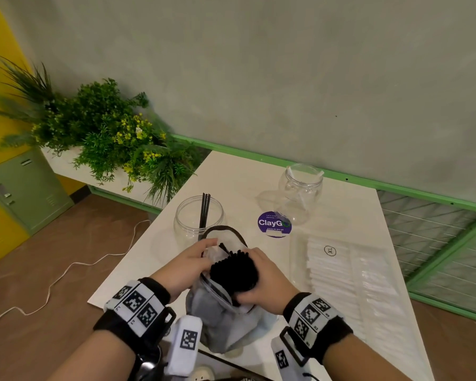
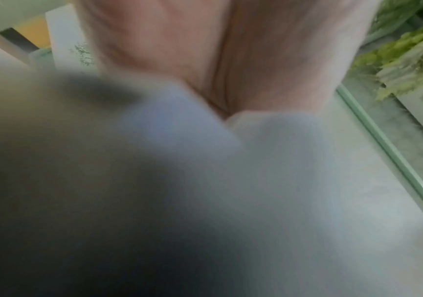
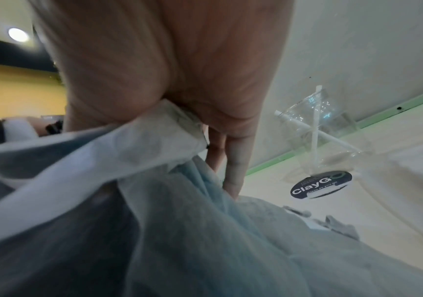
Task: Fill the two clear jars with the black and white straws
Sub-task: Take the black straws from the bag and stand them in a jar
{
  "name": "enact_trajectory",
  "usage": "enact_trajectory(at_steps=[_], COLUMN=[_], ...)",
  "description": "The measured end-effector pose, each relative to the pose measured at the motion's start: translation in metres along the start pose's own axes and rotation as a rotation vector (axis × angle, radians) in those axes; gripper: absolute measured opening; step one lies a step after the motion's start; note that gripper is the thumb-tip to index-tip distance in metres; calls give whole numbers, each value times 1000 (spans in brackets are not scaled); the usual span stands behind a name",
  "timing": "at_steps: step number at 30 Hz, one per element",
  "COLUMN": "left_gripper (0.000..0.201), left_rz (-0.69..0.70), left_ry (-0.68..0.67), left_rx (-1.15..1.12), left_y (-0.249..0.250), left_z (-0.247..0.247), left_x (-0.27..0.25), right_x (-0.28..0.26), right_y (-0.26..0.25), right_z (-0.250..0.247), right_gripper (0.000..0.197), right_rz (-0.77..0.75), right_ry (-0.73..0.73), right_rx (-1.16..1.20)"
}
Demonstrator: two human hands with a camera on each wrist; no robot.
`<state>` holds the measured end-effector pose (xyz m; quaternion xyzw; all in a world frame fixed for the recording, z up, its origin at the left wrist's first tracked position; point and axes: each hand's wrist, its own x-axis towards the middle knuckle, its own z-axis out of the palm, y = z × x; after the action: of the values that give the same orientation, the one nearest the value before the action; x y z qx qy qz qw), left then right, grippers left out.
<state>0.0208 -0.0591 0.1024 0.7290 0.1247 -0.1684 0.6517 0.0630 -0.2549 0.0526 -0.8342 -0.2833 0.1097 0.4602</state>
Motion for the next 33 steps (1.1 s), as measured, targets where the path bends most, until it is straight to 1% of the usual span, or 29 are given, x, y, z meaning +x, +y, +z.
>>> enact_trajectory(at_steps=[2,5,7,9,11,12,13,14,16,18,20,22,25,27,28,30,31,32,33], left_gripper=[58,59,56,52,47,47,49,50,47,47,48,45,44,43,42,41,37,32,30], left_rz=[5,-18,-30,-33,-7,14,29,33,26,-15,-41,-67,-93,-39,19,189,298,399,473], left_ry=[24,12,-19,-93,-152,-171,-184,-187,-143,-48,60,112,132,171,212,303,328,318,271], left_rx=[-10,-25,-22,-35,-30,-21,-11,-8,-24,-109,-209,-242,-119,54,186,476,568,625,680], left_y=[-6,-12,-12,-11,-8,-7,-6,-5,-6,-7,-8,-7,-4,-3,-1,7,13,20,27], left_z=[-8,-10,-3,4,10,10,10,9,2,-8,-21,-29,-29,-28,-30,-31,-28,-24,-18], left_x=[4,7,4,3,2,2,2,2,4,6,7,6,4,2,1,-7,-14,-20,-28], right_x=[1,1,0,0,1,2,3,3,4,2,-1,-3,-1,1,1,3,4,5,7], right_y=[2,10,16,18,19,18,16,15,15,19,25,31,39,40,39,35,35,35,35], right_z=[-5,-8,-7,-4,-1,-2,-3,-5,-12,-22,-34,-44,-46,-42,-40,-37,-37,-36,-35], right_gripper=[71,61,64,73,82,84,81,74,57,46,44,47,49,45,42,37,37,37,35], right_rz=[8,33,67,106,123,120,115,104,103,143,188,229,259,261,259,261,267,271,275], right_ry=[4,18,-6,-65,-103,-109,-109,-103,-70,-7,34,31,17,21,33,58,70,79,85], right_rx=[21,46,46,40,44,53,63,75,106,181,260,284,233,230,239,252,246,237,228])
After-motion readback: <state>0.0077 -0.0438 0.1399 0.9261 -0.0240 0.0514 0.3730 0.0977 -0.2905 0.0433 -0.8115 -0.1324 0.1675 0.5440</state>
